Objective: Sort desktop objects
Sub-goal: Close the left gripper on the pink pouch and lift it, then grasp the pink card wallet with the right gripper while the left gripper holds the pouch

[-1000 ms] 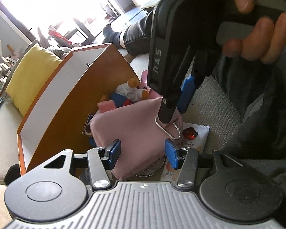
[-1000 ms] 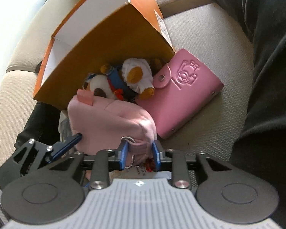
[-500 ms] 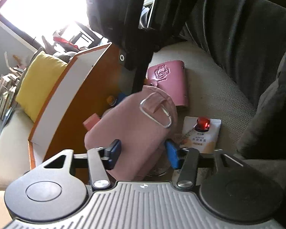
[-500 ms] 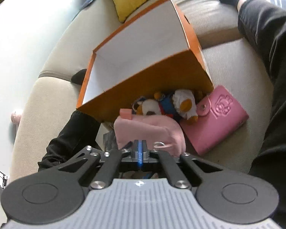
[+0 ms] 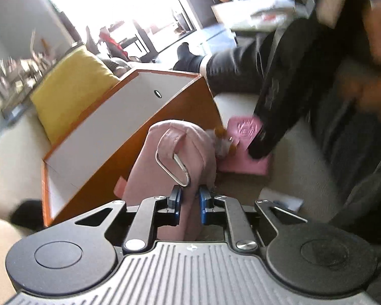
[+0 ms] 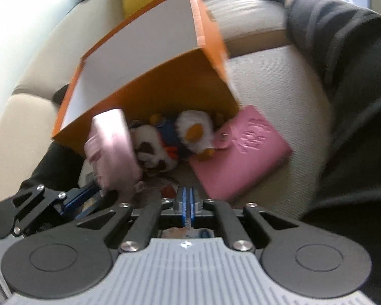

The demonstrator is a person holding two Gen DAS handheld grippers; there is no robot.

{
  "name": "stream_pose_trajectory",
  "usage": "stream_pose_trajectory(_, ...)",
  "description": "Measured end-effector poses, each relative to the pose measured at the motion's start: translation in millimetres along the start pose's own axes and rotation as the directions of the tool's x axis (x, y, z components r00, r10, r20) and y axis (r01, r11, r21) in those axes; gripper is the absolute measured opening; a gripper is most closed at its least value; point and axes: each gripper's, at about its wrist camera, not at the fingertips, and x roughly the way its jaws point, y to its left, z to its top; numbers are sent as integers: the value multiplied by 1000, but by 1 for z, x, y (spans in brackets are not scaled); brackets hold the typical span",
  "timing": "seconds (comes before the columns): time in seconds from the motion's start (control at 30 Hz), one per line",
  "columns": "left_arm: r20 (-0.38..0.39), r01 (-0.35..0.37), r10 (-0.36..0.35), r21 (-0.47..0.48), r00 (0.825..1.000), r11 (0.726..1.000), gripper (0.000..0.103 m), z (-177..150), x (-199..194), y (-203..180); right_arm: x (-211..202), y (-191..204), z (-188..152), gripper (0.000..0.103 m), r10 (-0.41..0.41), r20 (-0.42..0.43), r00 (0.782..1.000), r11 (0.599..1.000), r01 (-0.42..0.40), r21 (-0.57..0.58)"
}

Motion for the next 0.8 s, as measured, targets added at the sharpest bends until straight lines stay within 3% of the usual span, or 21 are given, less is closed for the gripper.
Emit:
stream_pose_trajectory(0.1, 20, 55, -54, -68, 998, 996, 15, 0, -7, 12, 3, 15, 6, 5, 59, 37, 998, 997, -57, -52)
stream_pose_trajectory(0.23, 18, 13, -11, -70, 1000, 997, 18, -3, -11, 14, 2, 35, 12, 5, 84, 71, 994, 990, -75, -122)
stream_pose_trajectory(0.33, -11, -3, 2, -76, 1000, 997, 42, -11, -11, 9, 5, 42, 15, 5, 111, 57, 992, 987, -103, -125)
stream_pose_trajectory(0.37, -14, -6, 5, -84, 1000, 996, 55, -12, -11, 7, 5, 44, 16, 5, 113, 53, 992, 986, -106, -128)
stream_pose_trajectory(0.4, -17, -17, 15, -99, 1000, 995, 59, -14, -11, 5, 7, 45, 16, 5, 119, 49, 992, 985, -111, -130)
stream_pose_trajectory(0.53, -32, -109, 106, -126, 994, 986, 59, -16, -10, 0, 9, 51, 16, 5, 146, 32, 989, 982, -141, -126)
stream_pose_trajectory(0.63, -67, -213, 207, -87, 976, 973, 59, -16, -6, -5, 8, 55, 17, 5, 167, 27, 986, 979, -162, -126)
stream_pose_trajectory(0.67, -74, -234, 229, -73, 971, 969, 53, -16, -6, -6, 7, 56, 17, 5, 170, 30, 985, 978, -165, -131)
stream_pose_trajectory(0.7, -79, -252, 247, -61, 966, 966, 39, -17, -6, -6, 5, 56, 16, 5, 170, 34, 985, 977, -164, -135)
stream_pose_trajectory(0.8, -86, -235, 227, -98, 970, 967, 35, -14, -11, 2, 2, 54, 17, 6, 162, 37, 986, 977, -155, -145)
